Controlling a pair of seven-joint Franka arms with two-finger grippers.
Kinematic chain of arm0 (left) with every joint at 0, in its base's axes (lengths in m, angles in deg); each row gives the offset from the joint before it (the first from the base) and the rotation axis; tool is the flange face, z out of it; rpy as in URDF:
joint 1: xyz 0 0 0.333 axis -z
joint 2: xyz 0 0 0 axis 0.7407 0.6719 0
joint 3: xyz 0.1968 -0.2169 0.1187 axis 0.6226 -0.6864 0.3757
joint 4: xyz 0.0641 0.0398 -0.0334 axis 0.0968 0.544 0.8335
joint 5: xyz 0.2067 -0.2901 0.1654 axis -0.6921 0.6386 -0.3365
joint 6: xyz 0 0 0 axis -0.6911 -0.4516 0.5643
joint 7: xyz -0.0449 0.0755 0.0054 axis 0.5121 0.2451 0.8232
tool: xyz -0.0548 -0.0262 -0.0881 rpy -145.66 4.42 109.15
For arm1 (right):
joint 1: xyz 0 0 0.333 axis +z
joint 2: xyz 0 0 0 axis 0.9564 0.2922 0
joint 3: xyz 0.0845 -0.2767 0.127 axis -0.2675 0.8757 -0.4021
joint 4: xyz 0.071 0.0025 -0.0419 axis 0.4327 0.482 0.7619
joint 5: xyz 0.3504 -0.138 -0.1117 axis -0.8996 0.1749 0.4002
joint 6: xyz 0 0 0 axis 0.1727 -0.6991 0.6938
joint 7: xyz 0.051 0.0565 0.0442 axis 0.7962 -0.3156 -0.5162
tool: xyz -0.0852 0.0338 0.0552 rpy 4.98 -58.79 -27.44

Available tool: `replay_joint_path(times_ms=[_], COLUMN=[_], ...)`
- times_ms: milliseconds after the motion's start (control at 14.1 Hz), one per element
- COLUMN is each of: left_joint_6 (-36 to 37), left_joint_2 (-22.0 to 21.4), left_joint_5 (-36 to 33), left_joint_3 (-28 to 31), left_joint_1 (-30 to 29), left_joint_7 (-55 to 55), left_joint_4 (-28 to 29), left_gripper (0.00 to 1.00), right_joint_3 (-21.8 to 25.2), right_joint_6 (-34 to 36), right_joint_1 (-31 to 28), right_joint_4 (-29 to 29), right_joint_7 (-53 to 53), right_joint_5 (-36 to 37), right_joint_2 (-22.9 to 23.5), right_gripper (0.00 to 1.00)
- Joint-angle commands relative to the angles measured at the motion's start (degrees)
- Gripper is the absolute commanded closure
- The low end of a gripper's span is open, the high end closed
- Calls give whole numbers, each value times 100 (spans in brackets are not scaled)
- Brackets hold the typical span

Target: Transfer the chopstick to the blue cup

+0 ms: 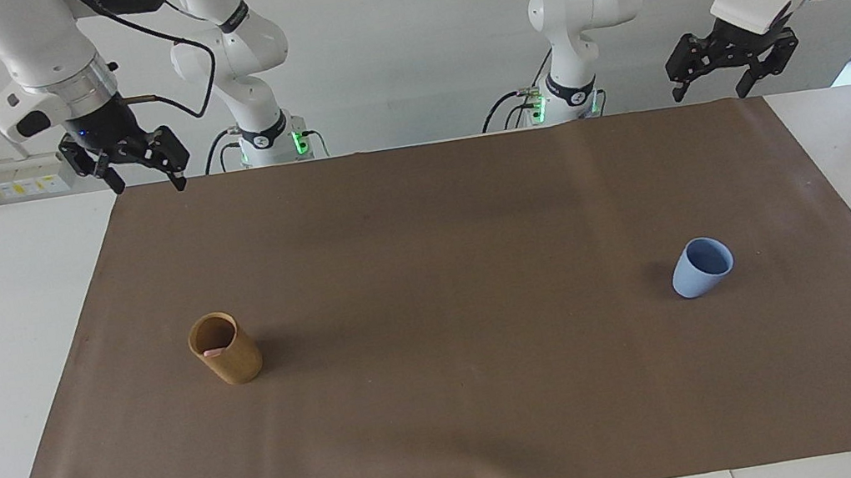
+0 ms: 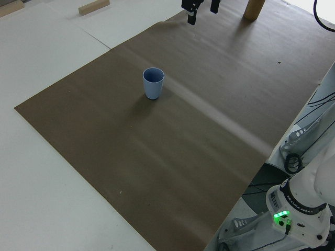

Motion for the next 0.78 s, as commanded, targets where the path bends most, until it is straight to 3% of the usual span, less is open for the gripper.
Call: replay_joint_path(times_ms=[0,711], left_joint_6=[-183,-833], left_joint_2=[-74,5], left_joint_5=[-36,-36], left_joint_3=[-19,7], left_joint_1=[-180,-250], left_joint_7=[-3,-776], left_joint_4=[105,341], left_gripper=[0,0], right_joint_3=[-15,-15], right_joint_6=[-93,-110], right_joint_1=[-14,-14], right_joint_4=[92,92], right_joint_7=[63,72], right_joint_5=[-19,-63], right_joint_2=[-72,-72], right_gripper=[0,0])
